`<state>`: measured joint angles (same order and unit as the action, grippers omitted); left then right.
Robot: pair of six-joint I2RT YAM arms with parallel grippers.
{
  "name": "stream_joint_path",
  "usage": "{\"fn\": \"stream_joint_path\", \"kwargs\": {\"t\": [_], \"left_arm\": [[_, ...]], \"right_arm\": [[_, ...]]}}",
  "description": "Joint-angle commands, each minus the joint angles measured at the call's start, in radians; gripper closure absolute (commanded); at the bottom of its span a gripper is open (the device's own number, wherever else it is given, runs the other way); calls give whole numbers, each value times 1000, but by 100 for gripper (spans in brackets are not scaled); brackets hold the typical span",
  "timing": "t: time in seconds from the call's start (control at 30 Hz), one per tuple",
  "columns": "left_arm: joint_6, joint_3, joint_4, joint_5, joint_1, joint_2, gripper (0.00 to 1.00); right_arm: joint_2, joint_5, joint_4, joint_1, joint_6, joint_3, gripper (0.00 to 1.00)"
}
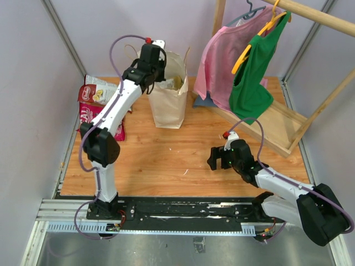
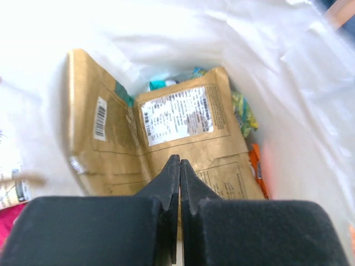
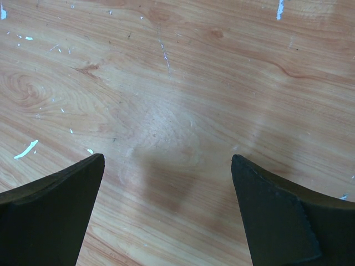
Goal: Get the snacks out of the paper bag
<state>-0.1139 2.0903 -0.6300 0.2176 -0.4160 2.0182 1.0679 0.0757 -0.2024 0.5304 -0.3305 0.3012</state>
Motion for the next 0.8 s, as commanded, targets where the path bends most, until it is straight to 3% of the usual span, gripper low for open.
{"fn": "stream_joint_path", "kwargs": {"t": [0.0,0.37,0.43,0.57,0.6,0.7,0.77], "left_arm": [[-11,-108,182,25,-4,-192,99],[-23,-347,383,4,-5,-470,99],[-23,-354,372,16,-4,-476,84],[-28,-325,296,-44,-5,-440,29],[-28,-313,264,-79,-5,-424,19],[-40,-295,178,-125,-10,-385,2],[-73,-310,144,-122,-10,-384,0]], "right_arm": [[8,-25,16,16,18,25,1],[25,-14,12,15,17,31,2],[25,-14,11,16,18,30,2],[24,-14,11,17,17,29,2],[25,-14,12,17,18,29,2],[21,-19,14,17,18,29,1],[21,-22,13,18,18,27,1]]}}
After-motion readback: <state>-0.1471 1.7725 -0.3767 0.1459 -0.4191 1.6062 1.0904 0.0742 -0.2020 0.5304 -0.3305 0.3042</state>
